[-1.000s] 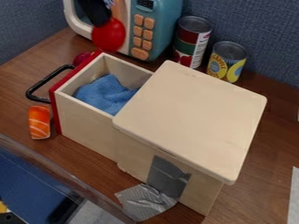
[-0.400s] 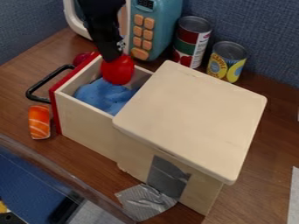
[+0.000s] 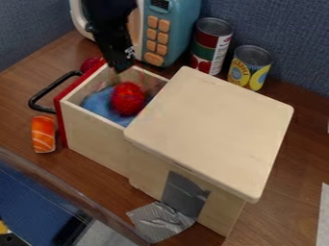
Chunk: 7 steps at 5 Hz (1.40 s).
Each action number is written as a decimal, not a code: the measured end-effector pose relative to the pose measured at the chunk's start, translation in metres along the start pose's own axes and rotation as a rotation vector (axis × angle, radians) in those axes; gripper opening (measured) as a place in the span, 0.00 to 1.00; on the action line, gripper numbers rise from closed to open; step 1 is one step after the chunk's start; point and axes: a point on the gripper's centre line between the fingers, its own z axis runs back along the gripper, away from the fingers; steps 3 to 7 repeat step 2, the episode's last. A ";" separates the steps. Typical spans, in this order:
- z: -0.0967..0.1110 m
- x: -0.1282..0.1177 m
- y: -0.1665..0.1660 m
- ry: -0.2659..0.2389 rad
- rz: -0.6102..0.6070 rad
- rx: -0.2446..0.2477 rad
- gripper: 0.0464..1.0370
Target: Take the red object and put it in the drawer
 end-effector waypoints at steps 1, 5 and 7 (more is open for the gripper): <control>0.027 -0.001 0.002 -0.040 0.008 0.019 0.74; 0.048 -0.009 0.010 -0.026 0.006 0.060 0.96; 0.048 -0.009 0.010 -0.026 0.006 0.060 0.96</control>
